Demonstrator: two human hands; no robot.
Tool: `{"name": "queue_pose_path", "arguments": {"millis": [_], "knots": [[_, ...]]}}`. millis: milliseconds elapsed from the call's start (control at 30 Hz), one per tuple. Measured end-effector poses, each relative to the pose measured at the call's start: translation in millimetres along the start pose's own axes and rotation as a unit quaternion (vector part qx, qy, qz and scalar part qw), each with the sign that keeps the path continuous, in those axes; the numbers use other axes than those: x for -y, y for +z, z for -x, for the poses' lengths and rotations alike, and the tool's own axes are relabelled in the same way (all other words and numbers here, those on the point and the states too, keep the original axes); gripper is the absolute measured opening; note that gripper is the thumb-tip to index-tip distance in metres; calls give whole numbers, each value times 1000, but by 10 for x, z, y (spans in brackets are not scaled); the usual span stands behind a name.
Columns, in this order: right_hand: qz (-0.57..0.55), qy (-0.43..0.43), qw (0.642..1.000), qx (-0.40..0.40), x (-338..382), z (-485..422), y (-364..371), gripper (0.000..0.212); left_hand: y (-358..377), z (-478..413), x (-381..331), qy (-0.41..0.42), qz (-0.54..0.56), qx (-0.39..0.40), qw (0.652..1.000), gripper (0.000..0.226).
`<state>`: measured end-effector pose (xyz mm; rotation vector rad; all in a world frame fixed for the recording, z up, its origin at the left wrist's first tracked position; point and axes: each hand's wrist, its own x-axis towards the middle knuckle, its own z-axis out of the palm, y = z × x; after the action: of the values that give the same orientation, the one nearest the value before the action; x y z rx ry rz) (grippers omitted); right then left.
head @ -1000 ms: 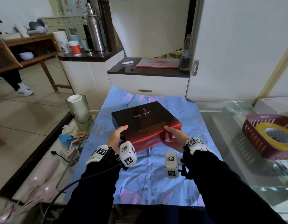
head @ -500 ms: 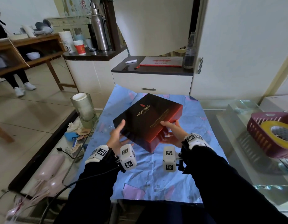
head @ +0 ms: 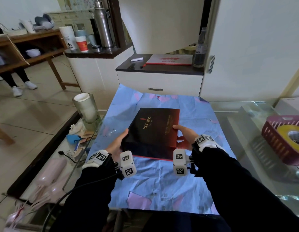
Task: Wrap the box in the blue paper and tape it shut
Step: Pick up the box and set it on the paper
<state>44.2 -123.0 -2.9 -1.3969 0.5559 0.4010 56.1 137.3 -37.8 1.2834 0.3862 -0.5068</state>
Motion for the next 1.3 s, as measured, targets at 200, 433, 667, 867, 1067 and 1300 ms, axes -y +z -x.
{"name": "queue_pose_path", "arguments": {"millis": [200,433,667,867,1067,1300], "knots": [[-11,7,1000,-4,-48,-46,-74,17,57,69,35,7,-11,-13,1000,43],[2,11,1000,-1,27,-31,-9,21,84,123,-48,-20,-15,-21,999,38],[50,-16,998,-34,86,-65,9,21,132,256,-121,-16,-77,-51,996,28],[79,-35,995,-48,118,20,-13,20,220,438,-175,-12,-111,-45,993,30],[171,-49,984,-25,90,133,223,41,76,605,-173,13,-105,-75,992,35],[136,-86,987,-6,-71,122,417,40,-141,712,-161,-3,-125,-93,988,38]]}}
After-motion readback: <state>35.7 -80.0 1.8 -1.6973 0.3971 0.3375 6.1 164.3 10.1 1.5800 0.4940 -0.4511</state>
